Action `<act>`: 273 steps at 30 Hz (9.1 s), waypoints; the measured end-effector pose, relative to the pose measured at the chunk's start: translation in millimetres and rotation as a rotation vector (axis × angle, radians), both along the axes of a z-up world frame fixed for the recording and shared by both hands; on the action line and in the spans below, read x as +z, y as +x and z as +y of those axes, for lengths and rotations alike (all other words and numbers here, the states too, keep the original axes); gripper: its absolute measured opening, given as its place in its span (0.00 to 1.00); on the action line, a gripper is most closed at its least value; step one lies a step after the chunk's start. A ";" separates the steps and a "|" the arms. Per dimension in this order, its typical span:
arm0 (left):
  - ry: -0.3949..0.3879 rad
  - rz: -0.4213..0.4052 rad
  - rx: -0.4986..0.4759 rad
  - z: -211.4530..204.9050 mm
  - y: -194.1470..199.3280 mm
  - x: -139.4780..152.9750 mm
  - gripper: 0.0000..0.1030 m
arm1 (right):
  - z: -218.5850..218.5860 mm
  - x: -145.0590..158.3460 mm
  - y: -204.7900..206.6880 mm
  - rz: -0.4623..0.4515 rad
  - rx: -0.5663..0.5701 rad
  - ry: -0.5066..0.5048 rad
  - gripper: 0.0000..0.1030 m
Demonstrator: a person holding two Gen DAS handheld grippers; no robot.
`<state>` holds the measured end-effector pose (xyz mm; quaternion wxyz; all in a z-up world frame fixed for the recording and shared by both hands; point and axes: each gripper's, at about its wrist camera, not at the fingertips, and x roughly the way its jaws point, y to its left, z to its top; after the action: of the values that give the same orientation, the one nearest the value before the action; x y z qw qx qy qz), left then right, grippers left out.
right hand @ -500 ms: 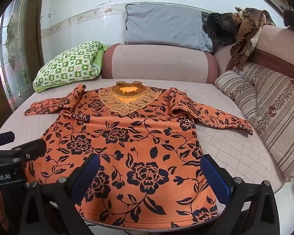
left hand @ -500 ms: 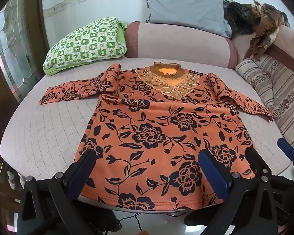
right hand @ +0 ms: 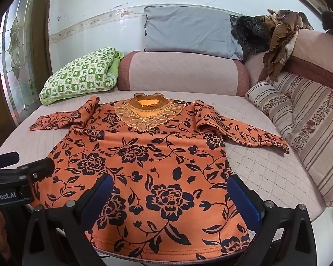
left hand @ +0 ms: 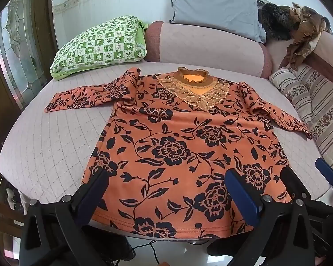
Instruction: Fold small clothes
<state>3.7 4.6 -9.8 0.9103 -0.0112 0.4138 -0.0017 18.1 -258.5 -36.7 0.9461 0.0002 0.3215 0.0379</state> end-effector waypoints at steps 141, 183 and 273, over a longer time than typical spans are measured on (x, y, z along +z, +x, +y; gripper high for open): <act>-0.254 -0.104 0.133 140.0 113.9 -50.8 1.00 | 67.8 -30.8 343.5 0.303 0.326 0.523 0.86; 0.026 0.077 0.051 78.8 300.7 -88.6 0.26 | -194.5 -94.2 417.0 0.368 -0.059 0.545 0.86; -0.090 -0.033 -0.285 -53.8 262.1 -33.7 0.70 | -173.5 -73.0 280.5 0.184 0.006 0.703 0.79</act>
<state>265.8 -49.2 -43.5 0.9061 0.0069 0.3957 -0.1494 298.6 -432.0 -109.6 0.8553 0.3277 0.3726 0.1488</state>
